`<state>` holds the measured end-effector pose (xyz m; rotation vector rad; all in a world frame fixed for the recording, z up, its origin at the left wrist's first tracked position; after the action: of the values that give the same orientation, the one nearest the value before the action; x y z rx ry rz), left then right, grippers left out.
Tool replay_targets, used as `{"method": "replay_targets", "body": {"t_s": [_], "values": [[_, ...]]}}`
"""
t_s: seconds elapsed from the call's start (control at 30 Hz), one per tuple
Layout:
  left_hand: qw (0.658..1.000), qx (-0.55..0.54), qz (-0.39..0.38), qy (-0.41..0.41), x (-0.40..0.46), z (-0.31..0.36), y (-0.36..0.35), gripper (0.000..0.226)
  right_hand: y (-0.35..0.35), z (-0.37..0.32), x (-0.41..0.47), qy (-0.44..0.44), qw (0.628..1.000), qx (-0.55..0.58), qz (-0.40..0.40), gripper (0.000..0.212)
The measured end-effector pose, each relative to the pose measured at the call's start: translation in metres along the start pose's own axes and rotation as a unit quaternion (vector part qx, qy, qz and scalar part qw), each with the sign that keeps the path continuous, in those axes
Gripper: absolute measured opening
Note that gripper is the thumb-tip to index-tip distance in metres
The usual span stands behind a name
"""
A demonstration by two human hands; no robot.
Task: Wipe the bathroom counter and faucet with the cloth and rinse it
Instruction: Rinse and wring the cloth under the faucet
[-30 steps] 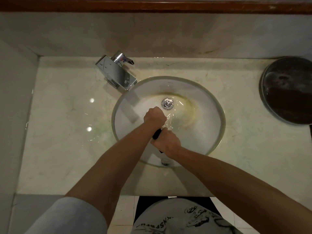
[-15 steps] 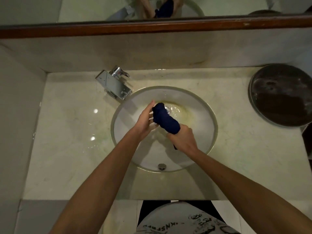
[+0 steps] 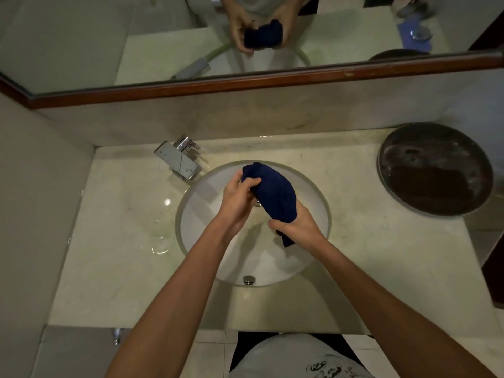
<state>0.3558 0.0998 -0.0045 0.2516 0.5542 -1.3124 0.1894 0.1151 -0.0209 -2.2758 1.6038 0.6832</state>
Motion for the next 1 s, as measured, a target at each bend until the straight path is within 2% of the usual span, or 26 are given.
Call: {"method": "replay_targets", "body": {"t_s": [0.03, 0.07, 0.17, 0.27, 0.33, 0.47, 0.6, 0.67, 0.73, 0.83, 0.9, 1.0], "values": [[0.999, -0.039, -0.016, 0.011, -0.003, 0.003, -0.003, 0.039, 0.003, -0.003, -0.003, -0.028, 0.998, 0.035, -0.052, 0.024], [0.997, -0.071, -0.036, 0.024, -0.007, 0.005, -0.006, 0.044, 0.005, -0.006, -0.007, -0.051, 0.993, 0.046, -0.100, 0.026], [0.994, -0.084, -0.061, 0.023, -0.018, 0.015, -0.012, 0.046, 0.017, -0.020, -0.013, -0.028, 0.980, 0.060, -0.187, 0.051], [0.996, -0.046, -0.060, -0.036, -0.025, 0.033, -0.014, 0.030, 0.031, -0.054, -0.016, 0.091, 0.977, 0.119, -0.151, 0.052], [0.995, -0.018, -0.071, -0.067, -0.030, 0.044, -0.015, 0.035, 0.031, -0.079, -0.018, 0.144, 0.975, 0.104, -0.133, 0.039], [0.992, 0.051, -0.060, -0.098, -0.034, 0.054, -0.017, 0.045, 0.020, -0.100, -0.015, 0.187, 0.981, -0.014, -0.050, 0.031], [0.994, 0.063, 0.013, -0.093, -0.034, 0.055, -0.005, 0.056, 0.005, -0.103, -0.012, 0.207, 0.977, 0.028, 0.038, 0.032], [0.991, 0.093, 0.040, -0.083, -0.036, 0.052, 0.006, 0.045, -0.003, -0.104, -0.010, 0.212, 0.974, 0.035, 0.071, 0.034], [0.984, 0.147, 0.053, -0.088, -0.035, 0.052, 0.015, 0.025, -0.012, -0.106, -0.010, 0.214, 0.971, 0.048, 0.092, 0.034], [0.976, 0.181, 0.031, -0.118, -0.034, 0.057, 0.030, 0.005, -0.027, -0.110, -0.015, 0.216, 0.968, 0.072, 0.104, 0.033], [0.977, 0.168, 0.003, -0.129, -0.035, 0.062, 0.041, 0.012, -0.036, -0.113, -0.016, 0.225, 0.968, 0.067, 0.094, 0.032], [0.977, 0.147, -0.037, -0.149, -0.034, 0.069, 0.058, 0.049, -0.045, -0.118, -0.016, 0.235, 0.968, 0.045, 0.074, 0.038]]}}
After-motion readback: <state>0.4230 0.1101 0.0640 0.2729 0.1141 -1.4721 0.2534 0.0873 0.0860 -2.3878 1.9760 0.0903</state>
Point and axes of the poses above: each hand's wrist, its own x-axis towards the middle knuckle, its own y-axis out of the back of the hand, z = x × y, the point moved 3 cm from there along x, towards the middle knuckle, and after that the axes turned 9 degrees about x, right-handed, at the moved point
